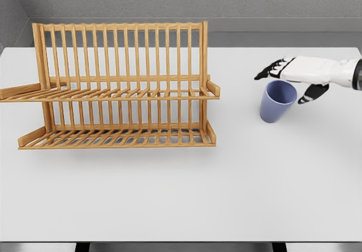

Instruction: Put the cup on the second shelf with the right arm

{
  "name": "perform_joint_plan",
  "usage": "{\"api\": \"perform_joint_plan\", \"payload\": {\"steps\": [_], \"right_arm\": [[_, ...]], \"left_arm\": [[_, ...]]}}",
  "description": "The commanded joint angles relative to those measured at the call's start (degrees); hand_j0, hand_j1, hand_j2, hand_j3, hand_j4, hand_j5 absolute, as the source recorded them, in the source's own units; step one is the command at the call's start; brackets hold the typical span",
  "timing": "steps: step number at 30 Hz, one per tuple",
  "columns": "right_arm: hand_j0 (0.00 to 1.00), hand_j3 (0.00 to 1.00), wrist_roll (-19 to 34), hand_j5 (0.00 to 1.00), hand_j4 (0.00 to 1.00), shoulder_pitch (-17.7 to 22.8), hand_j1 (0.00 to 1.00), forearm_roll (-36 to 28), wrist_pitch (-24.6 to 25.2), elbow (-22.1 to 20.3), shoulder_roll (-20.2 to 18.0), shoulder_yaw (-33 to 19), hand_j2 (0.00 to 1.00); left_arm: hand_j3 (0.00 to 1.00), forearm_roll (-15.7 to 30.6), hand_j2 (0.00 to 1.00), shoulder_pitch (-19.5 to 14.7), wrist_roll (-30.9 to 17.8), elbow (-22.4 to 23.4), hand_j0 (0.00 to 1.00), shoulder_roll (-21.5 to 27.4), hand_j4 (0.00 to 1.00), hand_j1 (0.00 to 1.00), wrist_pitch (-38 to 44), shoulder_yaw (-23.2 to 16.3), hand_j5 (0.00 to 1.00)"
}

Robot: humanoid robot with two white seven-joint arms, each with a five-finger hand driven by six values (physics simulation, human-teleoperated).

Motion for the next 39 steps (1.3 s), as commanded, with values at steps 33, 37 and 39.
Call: {"api": "perform_joint_plan", "payload": {"steps": [33,37,39], "right_arm": [[0.67,0.67,0.0,0.67,0.67,-0.1,0.67,-0.3,0.2,-0.3,0.4,3.4,0.67],[0.68,0.68,0.0,0.68,0.68,-0.8,0.68,-0.4,0.2,-0.4,0.4,3.1,0.68],[0.68,0.68,0.0,0.68,0.68,-1.2,0.68,-0.4,0.2,-0.5,0.4,3.1,0.68]], "left_arm": [[1.00,0.0,1.00,0.0,0.0,0.0,1.00,0.0,1.00,1.00,0.0,0.0,1.00],[1.00,0.0,1.00,0.0,0.0,0.0,1.00,0.0,1.00,1.00,-0.1,0.0,1.00],[1.00,0.0,1.00,0.0,0.0,0.0,1.00,0.0,1.00,1.00,-0.1,0.0,1.00]]}}
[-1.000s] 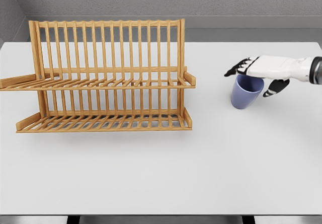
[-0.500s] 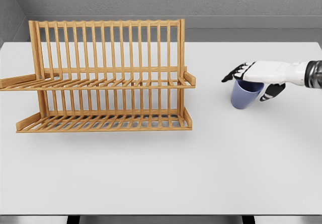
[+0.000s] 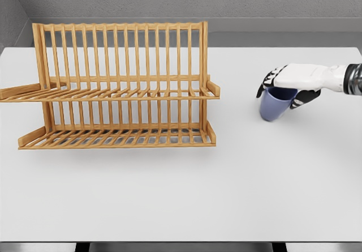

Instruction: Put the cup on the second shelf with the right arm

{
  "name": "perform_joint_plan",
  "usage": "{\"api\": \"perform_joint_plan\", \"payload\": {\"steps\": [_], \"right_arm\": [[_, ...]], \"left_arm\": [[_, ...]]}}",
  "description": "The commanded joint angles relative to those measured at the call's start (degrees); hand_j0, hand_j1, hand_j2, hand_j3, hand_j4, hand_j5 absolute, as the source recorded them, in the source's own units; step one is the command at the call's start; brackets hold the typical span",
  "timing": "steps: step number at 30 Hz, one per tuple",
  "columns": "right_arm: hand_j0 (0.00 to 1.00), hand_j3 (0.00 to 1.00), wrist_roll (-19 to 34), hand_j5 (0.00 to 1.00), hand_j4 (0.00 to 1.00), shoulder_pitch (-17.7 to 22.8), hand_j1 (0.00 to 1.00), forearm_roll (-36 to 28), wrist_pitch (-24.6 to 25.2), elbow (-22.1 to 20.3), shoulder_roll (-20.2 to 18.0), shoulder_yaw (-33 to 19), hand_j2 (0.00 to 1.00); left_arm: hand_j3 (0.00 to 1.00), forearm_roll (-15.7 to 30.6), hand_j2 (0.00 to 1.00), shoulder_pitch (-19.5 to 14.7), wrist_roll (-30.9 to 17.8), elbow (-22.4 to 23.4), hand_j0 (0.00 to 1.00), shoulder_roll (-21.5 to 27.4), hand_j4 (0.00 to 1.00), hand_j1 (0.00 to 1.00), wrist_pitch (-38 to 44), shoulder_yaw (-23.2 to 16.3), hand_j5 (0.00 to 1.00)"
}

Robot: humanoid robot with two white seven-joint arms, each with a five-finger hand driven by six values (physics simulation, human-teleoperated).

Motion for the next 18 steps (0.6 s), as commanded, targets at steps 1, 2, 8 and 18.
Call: {"api": "perform_joint_plan", "payload": {"steps": [1,2,8,18], "right_arm": [[0.68,0.68,0.0,0.68,0.68,0.0,0.68,-0.3,0.1,-0.1,-0.1,-0.1,0.68],[0.68,0.68,0.0,0.68,0.68,-0.1,0.68,-0.3,0.1,-0.1,-0.1,-0.3,0.68],[0.67,0.67,0.0,0.67,0.67,-0.9,0.67,-0.5,0.1,-0.1,-0.1,-0.3,0.67],[0.65,0.65,0.0,0.65,0.65,-2.7,0.65,-0.8,0.1,-1.9,-0.2,-2.9,0.65]], "left_arm": [[1.00,0.0,1.00,0.0,0.0,0.0,1.00,0.0,1.00,1.00,0.0,0.0,1.00],[1.00,0.0,1.00,0.0,0.0,0.0,1.00,0.0,1.00,1.00,-0.1,0.0,1.00],[1.00,0.0,1.00,0.0,0.0,0.0,1.00,0.0,1.00,1.00,-0.1,0.1,1.00],[1.00,0.0,1.00,0.0,0.0,0.0,1.00,0.0,1.00,1.00,0.0,0.0,1.00]]}}
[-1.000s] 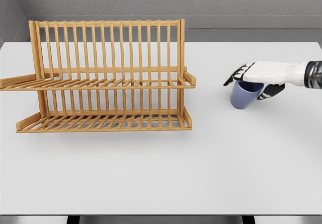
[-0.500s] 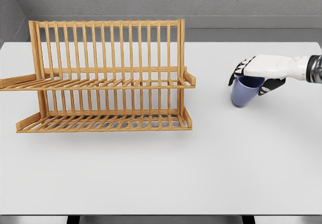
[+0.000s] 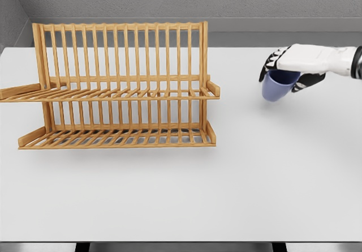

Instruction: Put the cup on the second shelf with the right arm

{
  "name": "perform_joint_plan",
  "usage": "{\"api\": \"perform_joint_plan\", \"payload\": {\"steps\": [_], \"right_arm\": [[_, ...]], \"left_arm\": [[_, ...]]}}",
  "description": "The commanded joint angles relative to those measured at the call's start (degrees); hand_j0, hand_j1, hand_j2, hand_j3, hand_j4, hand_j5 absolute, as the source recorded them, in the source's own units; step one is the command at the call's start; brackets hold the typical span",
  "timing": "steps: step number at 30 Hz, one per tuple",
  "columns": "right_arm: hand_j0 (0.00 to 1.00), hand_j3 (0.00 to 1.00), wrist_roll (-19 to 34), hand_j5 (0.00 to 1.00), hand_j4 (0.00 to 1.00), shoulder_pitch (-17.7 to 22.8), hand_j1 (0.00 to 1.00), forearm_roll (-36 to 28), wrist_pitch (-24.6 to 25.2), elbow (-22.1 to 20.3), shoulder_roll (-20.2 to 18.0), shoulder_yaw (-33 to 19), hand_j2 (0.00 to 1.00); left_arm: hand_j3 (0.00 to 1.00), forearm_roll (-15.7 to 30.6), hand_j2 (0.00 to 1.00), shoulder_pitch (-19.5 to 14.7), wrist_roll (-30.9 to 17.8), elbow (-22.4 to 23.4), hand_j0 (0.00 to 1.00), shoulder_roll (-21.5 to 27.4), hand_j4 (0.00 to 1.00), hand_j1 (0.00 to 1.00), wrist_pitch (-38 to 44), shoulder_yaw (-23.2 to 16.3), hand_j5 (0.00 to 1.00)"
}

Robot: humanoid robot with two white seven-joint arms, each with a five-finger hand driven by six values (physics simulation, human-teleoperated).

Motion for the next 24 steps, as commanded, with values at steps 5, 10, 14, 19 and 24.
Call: {"api": "perform_joint_plan", "payload": {"steps": [5,10,14,19,24], "right_arm": [[0.65,0.65,0.0,0.65,0.65,0.0,0.65,-0.4,0.2,-2.3,-0.2,-3.0,0.65],[0.65,0.65,0.0,0.65,0.65,0.0,0.65,-0.4,0.2,-5.2,-0.4,-5.4,0.65],[0.65,0.65,0.0,0.65,0.65,-0.3,0.65,-0.4,0.2,-10.4,-0.6,-6.9,0.65],[0.65,0.65,0.0,0.65,0.65,-0.8,0.65,-0.4,0.2,-15.5,-0.5,-7.0,0.65],[0.65,0.65,0.0,0.65,0.65,-1.0,0.65,-0.4,0.2,-20.2,-0.4,-7.0,0.65]], "left_arm": [[1.00,0.0,1.00,0.0,0.0,0.0,1.00,0.0,1.00,1.00,-0.1,0.1,1.00],[1.00,0.0,1.00,0.0,0.0,0.0,1.00,0.0,1.00,1.00,0.0,0.0,1.00],[1.00,0.0,1.00,0.0,0.0,0.0,1.00,0.0,1.00,1.00,-0.1,0.0,1.00],[1.00,0.0,1.00,0.0,0.0,0.0,1.00,0.0,1.00,1.00,0.0,0.0,1.00],[1.00,0.0,1.00,0.0,0.0,0.0,1.00,0.0,1.00,1.00,0.0,0.0,1.00]]}}
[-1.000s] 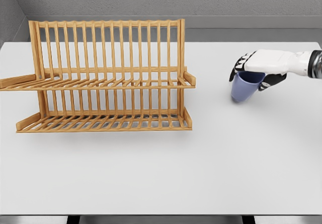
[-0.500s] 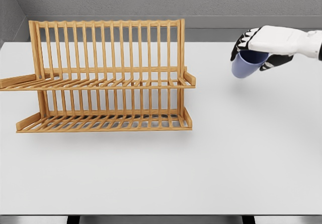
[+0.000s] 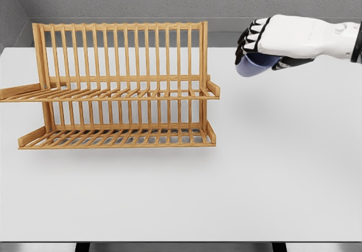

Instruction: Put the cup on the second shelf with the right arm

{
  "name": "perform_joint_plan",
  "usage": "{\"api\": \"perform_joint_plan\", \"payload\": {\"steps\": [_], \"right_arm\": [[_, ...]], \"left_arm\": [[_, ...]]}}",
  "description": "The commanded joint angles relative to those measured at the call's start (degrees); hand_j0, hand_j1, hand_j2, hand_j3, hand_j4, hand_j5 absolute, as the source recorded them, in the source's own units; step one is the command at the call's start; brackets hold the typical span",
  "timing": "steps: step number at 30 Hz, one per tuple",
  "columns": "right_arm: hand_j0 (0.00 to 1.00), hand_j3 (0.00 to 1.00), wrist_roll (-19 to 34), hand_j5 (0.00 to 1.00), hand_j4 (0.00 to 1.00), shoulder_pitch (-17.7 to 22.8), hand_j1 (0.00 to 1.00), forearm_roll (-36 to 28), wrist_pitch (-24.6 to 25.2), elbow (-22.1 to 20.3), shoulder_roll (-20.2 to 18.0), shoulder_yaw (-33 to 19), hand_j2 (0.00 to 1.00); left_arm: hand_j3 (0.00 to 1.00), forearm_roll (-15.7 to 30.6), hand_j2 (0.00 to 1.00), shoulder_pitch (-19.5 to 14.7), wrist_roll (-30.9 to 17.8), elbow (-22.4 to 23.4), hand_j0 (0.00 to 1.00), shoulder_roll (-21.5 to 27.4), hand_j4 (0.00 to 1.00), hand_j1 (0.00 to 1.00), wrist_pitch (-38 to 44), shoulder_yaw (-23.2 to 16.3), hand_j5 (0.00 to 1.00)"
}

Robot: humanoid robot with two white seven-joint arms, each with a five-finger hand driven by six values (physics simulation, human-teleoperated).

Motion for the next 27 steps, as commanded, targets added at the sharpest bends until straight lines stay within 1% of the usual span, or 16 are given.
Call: {"api": "perform_joint_plan", "payload": {"steps": [1,6,8,17,20,27], "right_arm": [[0.65,0.65,-0.1,0.65,0.65,0.0,0.65,-0.4,0.2,-2.9,0.1,-0.1,0.65],[0.65,0.65,-0.1,0.65,0.65,-0.5,0.65,-0.5,0.2,-6.6,0.5,0.0,0.65],[0.65,0.65,-0.1,0.65,0.65,-0.9,0.65,-0.5,0.2,-6.6,0.7,0.2,0.65],[0.65,0.65,-0.1,0.65,0.65,-3.0,0.65,-0.5,0.2,-6.6,3.7,1.1,0.65],[0.65,0.65,-0.1,0.65,0.65,-3.0,0.65,-0.5,0.2,-6.6,4.6,2.2,0.65],[0.65,0.65,-0.1,0.65,0.65,-5.8,0.65,-0.5,0.2,-6.6,6.6,7.0,0.65]], "left_arm": [[1.00,0.0,1.00,0.0,0.0,0.0,1.00,0.0,1.00,1.00,0.0,0.0,1.00],[1.00,0.0,1.00,0.0,0.0,0.0,1.00,0.0,1.00,1.00,0.0,0.0,1.00],[1.00,0.0,1.00,0.0,0.0,0.0,1.00,0.0,1.00,1.00,0.0,0.0,1.00],[1.00,0.0,1.00,0.0,0.0,0.0,1.00,0.0,1.00,1.00,-0.1,0.0,1.00],[1.00,0.0,1.00,0.0,0.0,0.0,1.00,0.0,1.00,1.00,0.0,0.0,1.00],[1.00,0.0,1.00,0.0,0.0,0.0,1.00,0.0,1.00,1.00,0.0,0.0,1.00]]}}
